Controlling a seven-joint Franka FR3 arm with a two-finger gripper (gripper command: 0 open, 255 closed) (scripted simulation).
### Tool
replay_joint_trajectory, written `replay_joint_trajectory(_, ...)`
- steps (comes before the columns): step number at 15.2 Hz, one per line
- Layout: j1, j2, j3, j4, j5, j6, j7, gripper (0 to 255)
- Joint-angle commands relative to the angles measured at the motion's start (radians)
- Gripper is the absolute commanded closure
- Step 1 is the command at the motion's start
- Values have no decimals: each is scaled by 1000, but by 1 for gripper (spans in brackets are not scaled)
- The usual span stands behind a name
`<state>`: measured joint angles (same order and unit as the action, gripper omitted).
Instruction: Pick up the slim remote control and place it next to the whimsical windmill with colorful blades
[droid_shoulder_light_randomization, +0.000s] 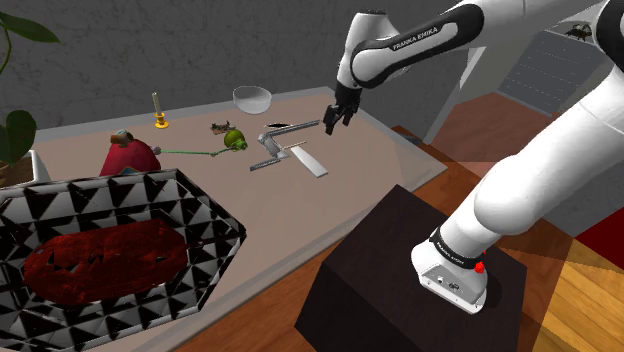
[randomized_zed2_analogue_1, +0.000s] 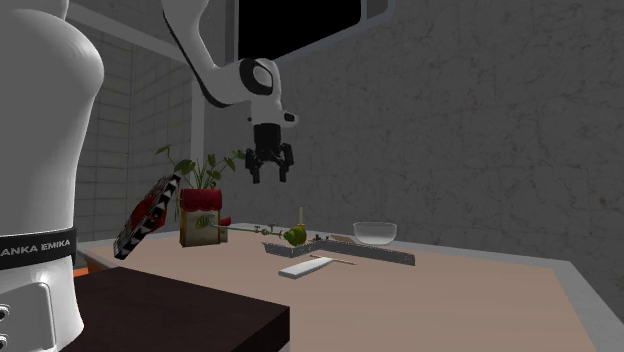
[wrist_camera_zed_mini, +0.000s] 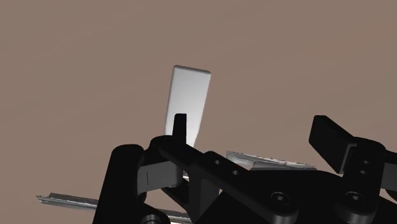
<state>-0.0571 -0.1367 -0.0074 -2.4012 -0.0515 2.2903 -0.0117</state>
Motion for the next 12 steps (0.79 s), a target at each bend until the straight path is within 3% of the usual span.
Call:
replay_joint_trajectory(1, -8, 77, -8, 24, 2, 51, 1, 0)
replay_joint_trajectory(12, -40, 510, -29, 258, 44, 230, 11, 0)
